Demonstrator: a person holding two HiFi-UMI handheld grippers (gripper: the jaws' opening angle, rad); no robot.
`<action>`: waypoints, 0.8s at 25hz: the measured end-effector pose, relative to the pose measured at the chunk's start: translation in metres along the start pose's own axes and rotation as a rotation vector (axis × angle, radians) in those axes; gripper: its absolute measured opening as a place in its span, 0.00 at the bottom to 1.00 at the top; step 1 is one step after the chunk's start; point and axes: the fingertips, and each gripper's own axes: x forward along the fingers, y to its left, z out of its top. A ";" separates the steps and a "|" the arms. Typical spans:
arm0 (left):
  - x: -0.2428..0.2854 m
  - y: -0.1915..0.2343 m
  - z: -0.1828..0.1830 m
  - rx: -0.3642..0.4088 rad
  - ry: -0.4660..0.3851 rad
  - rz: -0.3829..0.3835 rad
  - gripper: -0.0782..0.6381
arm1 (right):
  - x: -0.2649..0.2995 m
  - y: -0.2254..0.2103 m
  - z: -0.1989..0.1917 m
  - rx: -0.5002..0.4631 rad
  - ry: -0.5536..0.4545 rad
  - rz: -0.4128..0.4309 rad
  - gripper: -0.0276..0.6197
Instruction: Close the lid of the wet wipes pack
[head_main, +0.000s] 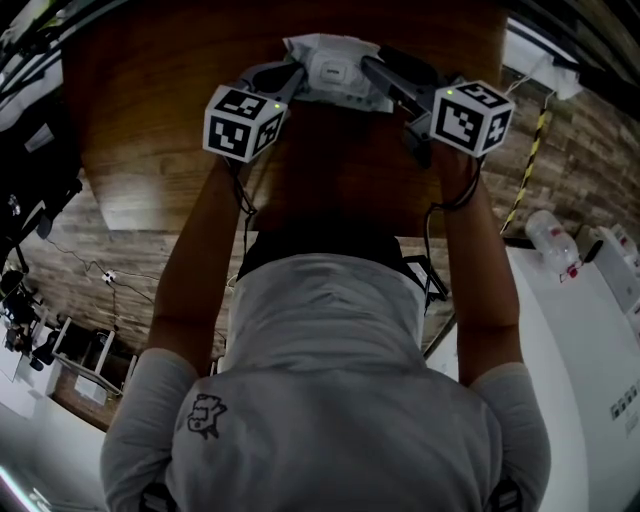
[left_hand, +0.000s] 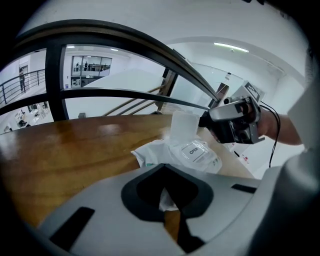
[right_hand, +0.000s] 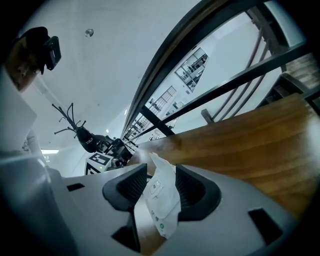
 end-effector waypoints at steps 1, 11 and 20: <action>0.000 -0.001 0.000 -0.001 0.000 0.000 0.13 | -0.002 0.002 -0.001 -0.003 0.001 0.000 0.31; 0.001 -0.001 0.001 -0.045 -0.023 -0.001 0.13 | -0.006 0.011 -0.023 -0.018 0.035 -0.003 0.31; 0.002 -0.001 0.002 -0.042 -0.018 0.001 0.13 | 0.001 0.006 -0.044 -0.060 0.102 -0.053 0.31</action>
